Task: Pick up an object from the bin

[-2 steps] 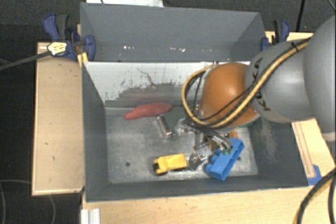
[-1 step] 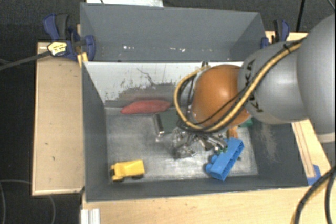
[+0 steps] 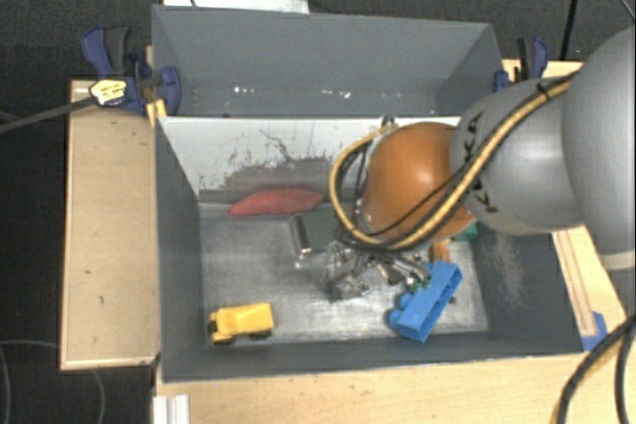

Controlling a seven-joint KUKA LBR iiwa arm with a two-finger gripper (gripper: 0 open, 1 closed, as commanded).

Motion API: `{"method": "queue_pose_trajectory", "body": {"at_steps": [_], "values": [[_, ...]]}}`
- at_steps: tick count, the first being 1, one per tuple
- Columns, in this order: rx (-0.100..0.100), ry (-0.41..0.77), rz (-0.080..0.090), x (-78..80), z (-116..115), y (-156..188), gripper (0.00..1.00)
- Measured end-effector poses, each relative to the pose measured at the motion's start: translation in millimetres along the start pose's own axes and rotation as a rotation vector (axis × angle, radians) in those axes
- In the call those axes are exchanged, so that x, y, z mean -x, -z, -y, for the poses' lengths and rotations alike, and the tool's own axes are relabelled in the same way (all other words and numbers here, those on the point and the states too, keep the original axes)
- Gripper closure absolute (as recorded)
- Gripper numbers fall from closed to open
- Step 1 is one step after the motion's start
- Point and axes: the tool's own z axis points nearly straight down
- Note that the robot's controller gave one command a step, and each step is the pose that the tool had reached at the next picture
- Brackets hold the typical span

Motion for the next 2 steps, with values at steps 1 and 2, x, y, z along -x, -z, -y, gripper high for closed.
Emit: {"method": "queue_pose_trajectory", "body": {"at_steps": [1, 2], "values": [[0.003, 0.165, -0.010, -21.9, 9.5, 24.2, 1.00], [-0.001, 0.336, -0.011, -27.1, 4.9, 85.2, 1.00]]}}
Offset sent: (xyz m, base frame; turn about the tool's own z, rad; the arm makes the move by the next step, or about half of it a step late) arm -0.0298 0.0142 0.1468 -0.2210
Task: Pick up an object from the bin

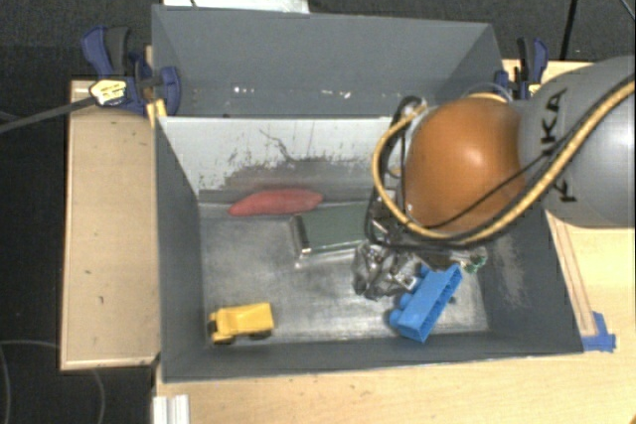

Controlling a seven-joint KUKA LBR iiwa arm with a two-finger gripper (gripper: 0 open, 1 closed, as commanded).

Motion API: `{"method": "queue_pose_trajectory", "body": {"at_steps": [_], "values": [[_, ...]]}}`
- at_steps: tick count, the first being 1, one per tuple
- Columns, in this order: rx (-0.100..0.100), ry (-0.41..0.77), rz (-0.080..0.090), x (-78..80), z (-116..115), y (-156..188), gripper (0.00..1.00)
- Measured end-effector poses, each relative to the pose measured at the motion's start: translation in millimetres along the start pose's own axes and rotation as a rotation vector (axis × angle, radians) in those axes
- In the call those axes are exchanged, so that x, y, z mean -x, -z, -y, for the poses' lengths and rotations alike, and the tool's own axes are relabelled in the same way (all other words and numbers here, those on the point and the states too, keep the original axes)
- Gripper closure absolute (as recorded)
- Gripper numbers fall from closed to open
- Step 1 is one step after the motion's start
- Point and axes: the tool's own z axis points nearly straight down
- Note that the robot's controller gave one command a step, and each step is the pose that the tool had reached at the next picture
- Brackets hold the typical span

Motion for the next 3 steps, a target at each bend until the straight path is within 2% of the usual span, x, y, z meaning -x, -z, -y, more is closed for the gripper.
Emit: {"method": "queue_pose_trajectory", "body": {"at_steps": [1, 2, 3], "values": [[-0.007, -0.114, 0.014, 24.6, 7.5, 18.3, 1.00], [-0.003, 0.435, 0.009, 146.9, -60.5, -9.1, 0.00], [-0.001, 0.424, 0.005, 145.0, -58.8, -9.8, 1.00]]}}
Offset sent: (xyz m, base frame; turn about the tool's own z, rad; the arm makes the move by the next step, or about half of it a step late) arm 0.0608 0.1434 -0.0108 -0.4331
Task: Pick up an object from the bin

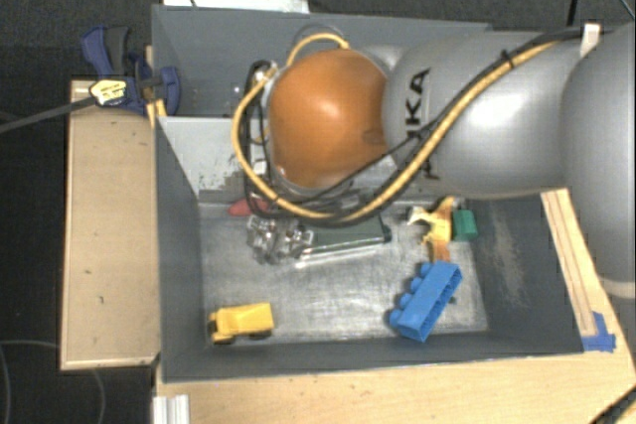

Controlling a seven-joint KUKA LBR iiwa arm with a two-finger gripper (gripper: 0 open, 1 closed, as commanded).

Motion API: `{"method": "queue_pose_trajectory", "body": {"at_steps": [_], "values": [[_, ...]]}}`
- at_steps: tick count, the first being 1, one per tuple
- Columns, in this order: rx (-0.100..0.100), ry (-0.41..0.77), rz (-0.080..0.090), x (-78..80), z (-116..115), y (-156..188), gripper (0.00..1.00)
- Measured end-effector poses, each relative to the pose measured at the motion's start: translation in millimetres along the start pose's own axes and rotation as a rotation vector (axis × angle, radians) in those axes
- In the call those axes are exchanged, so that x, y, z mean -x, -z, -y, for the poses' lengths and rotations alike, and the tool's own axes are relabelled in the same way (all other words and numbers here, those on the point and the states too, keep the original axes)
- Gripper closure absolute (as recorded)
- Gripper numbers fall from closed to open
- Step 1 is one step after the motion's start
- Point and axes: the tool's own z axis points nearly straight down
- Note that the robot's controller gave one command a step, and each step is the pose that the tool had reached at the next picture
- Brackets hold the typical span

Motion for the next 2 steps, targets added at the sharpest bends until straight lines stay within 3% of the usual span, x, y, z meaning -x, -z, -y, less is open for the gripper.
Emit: {"method": "queue_pose_trajectory", "body": {"at_steps": [1, 2], "values": [[0.000, -0.001, 0.000, -0.1, 0.0, 0.0, 1.00], [0.000, -0.062, 0.000, -19.4, -19.9, 7.7, 1.00]]}}
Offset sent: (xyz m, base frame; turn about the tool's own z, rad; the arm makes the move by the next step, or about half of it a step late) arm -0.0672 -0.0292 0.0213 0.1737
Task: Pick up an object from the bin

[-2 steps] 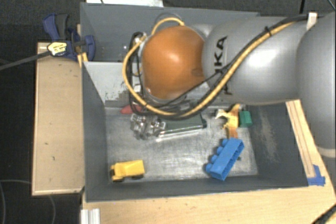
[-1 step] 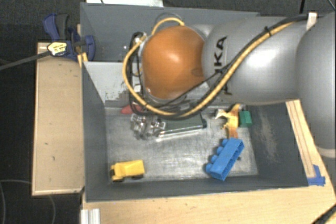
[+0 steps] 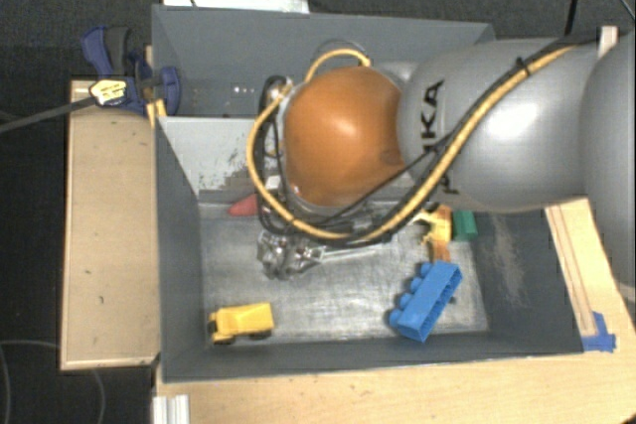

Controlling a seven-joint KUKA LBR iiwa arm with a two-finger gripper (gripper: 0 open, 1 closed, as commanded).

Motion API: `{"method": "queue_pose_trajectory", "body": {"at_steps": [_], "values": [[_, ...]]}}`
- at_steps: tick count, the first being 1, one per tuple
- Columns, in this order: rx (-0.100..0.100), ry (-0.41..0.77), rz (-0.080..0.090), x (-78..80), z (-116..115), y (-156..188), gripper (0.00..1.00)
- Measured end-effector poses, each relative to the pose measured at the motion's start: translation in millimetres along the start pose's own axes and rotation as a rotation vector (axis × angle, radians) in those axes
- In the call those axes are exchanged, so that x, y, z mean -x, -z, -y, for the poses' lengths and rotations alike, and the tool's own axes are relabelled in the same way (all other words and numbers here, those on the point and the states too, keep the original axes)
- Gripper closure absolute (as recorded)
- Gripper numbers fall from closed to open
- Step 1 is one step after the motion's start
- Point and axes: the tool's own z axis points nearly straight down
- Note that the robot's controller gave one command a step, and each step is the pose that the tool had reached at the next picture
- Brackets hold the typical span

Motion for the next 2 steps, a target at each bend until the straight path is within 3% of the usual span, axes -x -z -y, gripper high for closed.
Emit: {"method": "queue_pose_trajectory", "body": {"at_steps": [1, 2], "values": [[0.000, 0.076, -0.001, 9.2, -27.9, 7.4, 1.00], [-0.001, -0.050, -0.001, -32.6, -45.6, -0.6, 0.00]]}}
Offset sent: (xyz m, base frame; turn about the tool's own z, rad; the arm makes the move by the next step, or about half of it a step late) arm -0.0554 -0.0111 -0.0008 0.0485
